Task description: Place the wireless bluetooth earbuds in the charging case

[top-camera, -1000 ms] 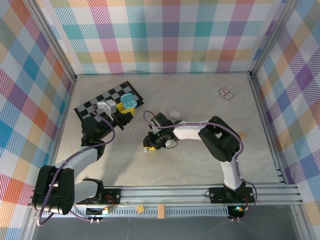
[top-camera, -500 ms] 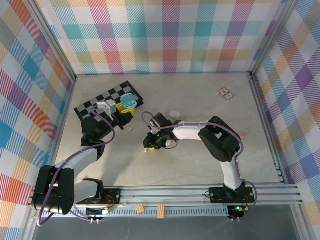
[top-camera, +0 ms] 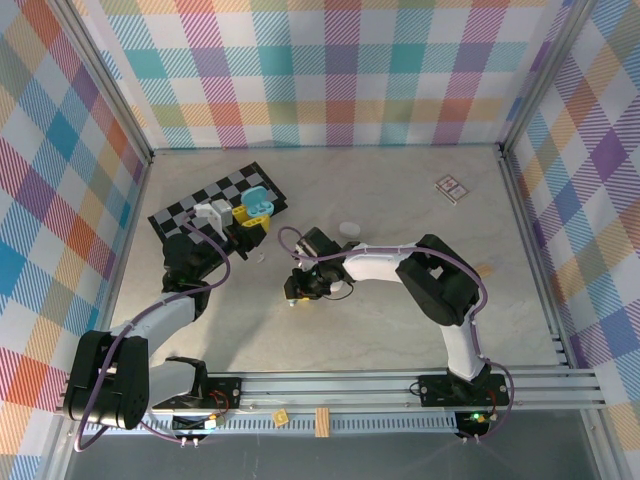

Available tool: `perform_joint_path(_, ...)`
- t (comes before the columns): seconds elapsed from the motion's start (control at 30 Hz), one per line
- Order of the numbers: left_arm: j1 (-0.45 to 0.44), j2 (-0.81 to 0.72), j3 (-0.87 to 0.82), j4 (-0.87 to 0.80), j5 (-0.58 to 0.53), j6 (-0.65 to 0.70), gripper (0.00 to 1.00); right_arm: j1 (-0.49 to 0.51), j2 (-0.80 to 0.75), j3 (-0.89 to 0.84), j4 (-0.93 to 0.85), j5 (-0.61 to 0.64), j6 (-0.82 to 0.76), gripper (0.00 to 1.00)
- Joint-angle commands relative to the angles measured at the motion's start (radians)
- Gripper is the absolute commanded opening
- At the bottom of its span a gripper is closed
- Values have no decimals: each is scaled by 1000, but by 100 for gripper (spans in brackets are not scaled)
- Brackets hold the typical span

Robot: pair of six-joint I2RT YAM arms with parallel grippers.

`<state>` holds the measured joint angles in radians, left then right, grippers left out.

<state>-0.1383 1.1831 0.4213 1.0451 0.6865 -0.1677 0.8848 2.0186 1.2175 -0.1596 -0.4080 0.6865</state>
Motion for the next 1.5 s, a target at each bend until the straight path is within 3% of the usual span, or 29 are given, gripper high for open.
perform_joint_path(0.0, 12, -8, 10, 18, 4, 9, 37, 29, -20, -1, -87, -12, -39, 27)
perform_joint_path(0.37, 10, -19, 9, 4, 0, 23, 37, 32, -66, -27, -60, 35, -46, 19)
perform_joint_path(0.6, -20, -43, 13, -67, -24, 89, 37, 7, -213, -103, -35, 129, -50, 19)
perform_joint_path(0.83, -73, -60, 15, -133, -58, 168, 37, -98, -423, -184, -80, 191, -55, 19)
perform_joint_path(1.13, -246, -59, 17, -225, -197, 347, 38, -205, -666, -117, -229, 243, -134, 20)
perform_joint_path(1.47, -419, 67, 70, -205, -360, 456, 37, -211, -706, 7, -230, 194, -159, 20)
